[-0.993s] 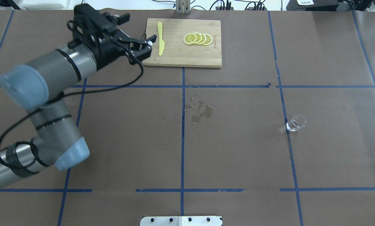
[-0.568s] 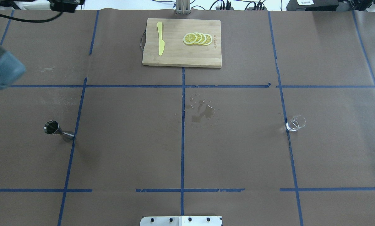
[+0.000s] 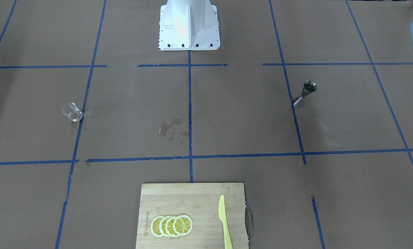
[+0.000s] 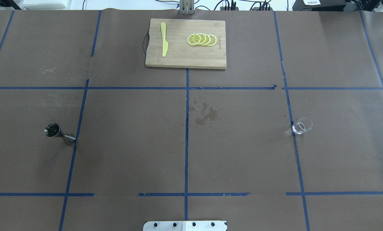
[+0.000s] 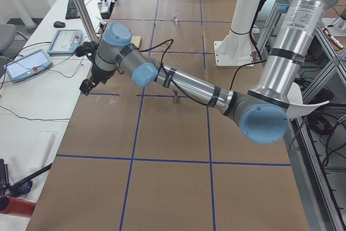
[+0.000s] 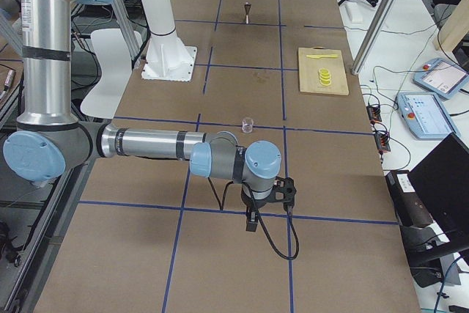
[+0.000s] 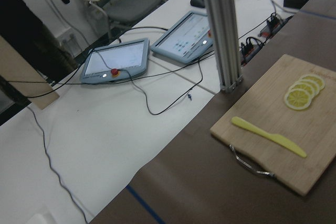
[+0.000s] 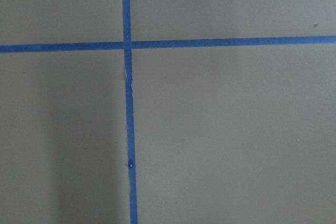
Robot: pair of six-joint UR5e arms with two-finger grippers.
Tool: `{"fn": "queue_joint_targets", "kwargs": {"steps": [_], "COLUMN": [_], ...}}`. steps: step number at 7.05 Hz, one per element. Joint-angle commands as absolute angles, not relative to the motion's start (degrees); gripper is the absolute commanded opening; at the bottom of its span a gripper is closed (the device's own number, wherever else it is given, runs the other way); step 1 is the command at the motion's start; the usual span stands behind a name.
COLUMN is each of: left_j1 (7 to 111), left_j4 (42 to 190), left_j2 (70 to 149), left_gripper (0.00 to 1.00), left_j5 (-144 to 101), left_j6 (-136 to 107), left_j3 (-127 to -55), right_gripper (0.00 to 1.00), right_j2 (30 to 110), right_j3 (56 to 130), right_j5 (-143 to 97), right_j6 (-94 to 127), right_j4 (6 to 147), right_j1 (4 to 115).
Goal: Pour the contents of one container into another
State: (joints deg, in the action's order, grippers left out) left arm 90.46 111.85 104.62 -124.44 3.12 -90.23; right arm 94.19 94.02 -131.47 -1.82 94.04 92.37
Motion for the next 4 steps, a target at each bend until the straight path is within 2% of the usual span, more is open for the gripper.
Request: {"fn": "queue_joint_targets", "kwargs": {"steps": [1, 3, 4], "left_j1": [93.6, 91.9, 91.8], "left_j4": [109.3, 93.8, 84.6], "left_j2": [100.1, 99.8, 99.3], "left_gripper": [1.00, 1.00, 1.00], "left_j5": [-122.3, -124.2, -131.7], "left_j6": [5.2, 4.7, 4.8], "left_j3": [-81.5, -81.1, -85.4], "right_gripper": [1.00, 1.00, 1.00], "right_j2": [94.2, 94.0, 94.0], "right_j3": [93.9, 93.8, 93.7], "right_j5": [-131.0, -131.0, -131.0], "right_j6": [-1.8, -1.8, -1.8], "right_j4": [94.0, 94.0, 94.0], "right_j1": [92.4, 92.4, 92.4]}}
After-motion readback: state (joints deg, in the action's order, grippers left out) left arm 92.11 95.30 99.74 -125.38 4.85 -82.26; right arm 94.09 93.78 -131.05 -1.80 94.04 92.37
